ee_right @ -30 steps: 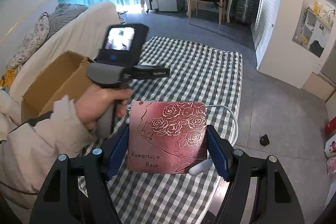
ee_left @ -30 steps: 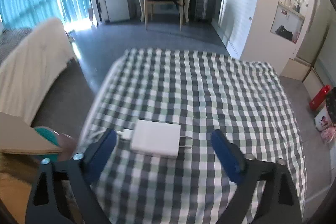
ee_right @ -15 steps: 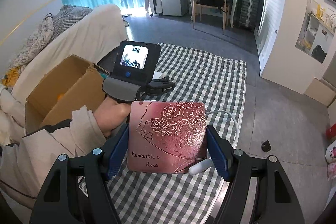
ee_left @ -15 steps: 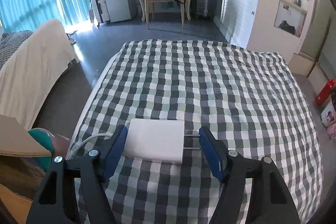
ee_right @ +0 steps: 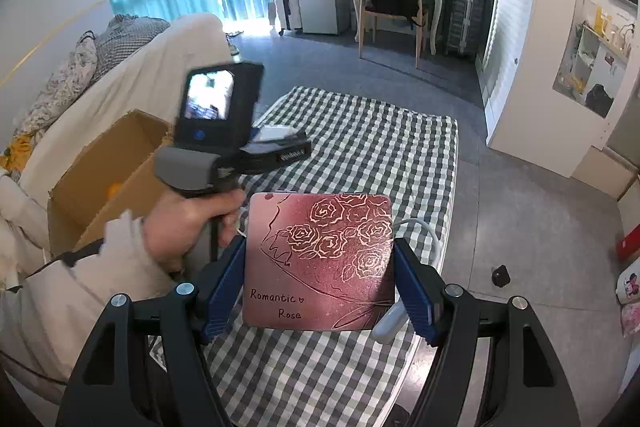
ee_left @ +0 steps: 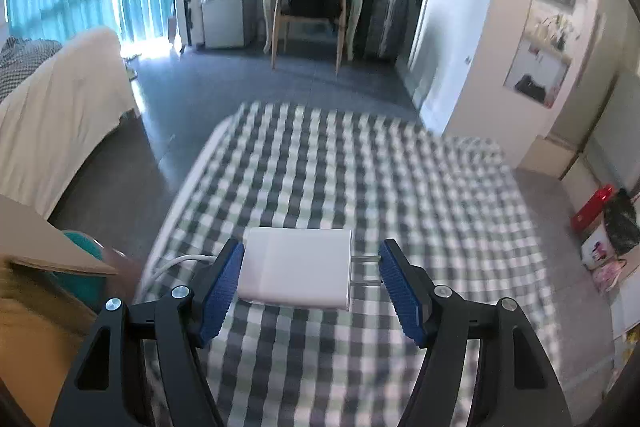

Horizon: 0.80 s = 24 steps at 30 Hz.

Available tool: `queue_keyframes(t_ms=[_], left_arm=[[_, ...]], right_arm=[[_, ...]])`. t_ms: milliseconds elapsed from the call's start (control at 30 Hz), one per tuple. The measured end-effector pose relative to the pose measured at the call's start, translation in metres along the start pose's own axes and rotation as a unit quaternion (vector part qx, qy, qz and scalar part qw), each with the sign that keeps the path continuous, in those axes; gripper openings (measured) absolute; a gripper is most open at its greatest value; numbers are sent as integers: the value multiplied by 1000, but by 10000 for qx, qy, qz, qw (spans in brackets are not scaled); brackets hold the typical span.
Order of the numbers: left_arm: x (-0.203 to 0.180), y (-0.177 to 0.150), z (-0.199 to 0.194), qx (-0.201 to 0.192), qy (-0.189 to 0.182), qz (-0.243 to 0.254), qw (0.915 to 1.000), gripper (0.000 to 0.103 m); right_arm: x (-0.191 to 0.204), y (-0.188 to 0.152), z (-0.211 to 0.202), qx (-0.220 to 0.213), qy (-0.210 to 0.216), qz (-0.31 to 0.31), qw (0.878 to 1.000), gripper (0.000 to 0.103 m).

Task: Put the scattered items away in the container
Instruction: 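Carry the charger and pink box over the cardboard box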

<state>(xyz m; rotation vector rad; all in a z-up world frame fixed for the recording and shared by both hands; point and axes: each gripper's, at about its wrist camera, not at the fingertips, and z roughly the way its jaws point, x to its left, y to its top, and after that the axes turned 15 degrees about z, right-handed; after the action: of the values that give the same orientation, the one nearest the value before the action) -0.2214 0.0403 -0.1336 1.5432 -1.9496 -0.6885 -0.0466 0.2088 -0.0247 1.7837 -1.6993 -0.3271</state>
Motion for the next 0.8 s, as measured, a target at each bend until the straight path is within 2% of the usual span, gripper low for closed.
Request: queue_keyframes(t_ms=[267,500,633,800], left_arm=[[21,22,-104,-787,-27,-110,9968,70],[57,46,-202,-1522,12,-213,9881,70],[84,55,-264,-1993,356,-166,9791,70],[126,42,-328,-2325,912,-135,9682,70]], right_arm=[[21,-3,-17,-151,130,-147,9997,71],[53,-3,-39,-327,275,-402,9983,71],[81,1,-51,-440,465,-636,9959,71],[127,4,-58,-545,722,-984,9910,71]])
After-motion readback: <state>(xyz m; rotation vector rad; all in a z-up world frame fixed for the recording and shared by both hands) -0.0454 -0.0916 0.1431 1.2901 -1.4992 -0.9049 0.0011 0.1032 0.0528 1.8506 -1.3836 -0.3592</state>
